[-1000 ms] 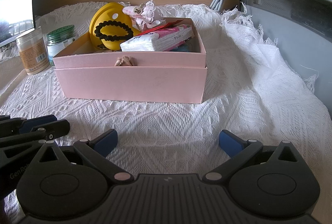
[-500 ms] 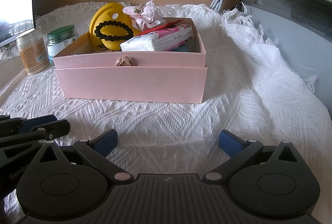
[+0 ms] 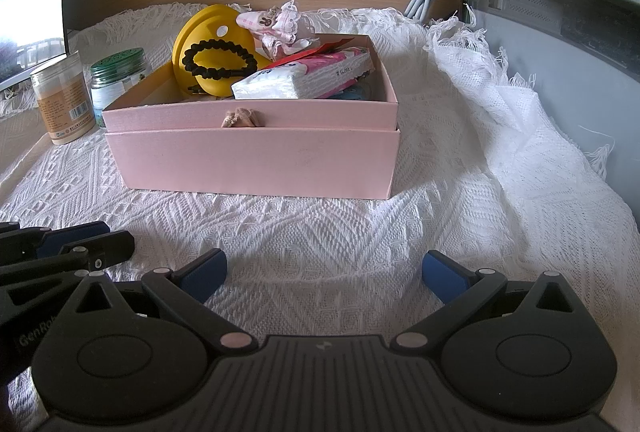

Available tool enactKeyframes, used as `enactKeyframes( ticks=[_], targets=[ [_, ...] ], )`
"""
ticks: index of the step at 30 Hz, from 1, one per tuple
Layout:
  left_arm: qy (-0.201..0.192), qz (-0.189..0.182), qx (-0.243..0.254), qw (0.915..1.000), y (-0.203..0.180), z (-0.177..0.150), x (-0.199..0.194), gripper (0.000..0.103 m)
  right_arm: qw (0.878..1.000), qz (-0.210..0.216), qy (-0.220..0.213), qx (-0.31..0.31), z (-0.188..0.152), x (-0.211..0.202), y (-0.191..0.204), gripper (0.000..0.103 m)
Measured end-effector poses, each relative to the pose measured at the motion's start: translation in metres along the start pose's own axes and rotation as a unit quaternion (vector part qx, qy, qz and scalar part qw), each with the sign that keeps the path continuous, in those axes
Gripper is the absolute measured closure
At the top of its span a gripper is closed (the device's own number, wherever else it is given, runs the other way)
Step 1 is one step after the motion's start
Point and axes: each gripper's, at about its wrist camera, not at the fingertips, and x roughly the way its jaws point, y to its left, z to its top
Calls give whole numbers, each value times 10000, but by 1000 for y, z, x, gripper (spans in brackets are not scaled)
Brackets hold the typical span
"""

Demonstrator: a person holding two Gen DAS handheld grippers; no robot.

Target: Organize soft objects

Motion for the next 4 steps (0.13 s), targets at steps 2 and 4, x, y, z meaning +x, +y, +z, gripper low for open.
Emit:
enactKeyframes(
  ticks=[2,4],
  targets=[
    [0,-4,-6,10000,0,0,0,84,10000,0,0,0,0,0,0,0],
    [-1,10,13,10000,0,0,0,84,10000,1,0,-1,0,0,0,0]
  ],
)
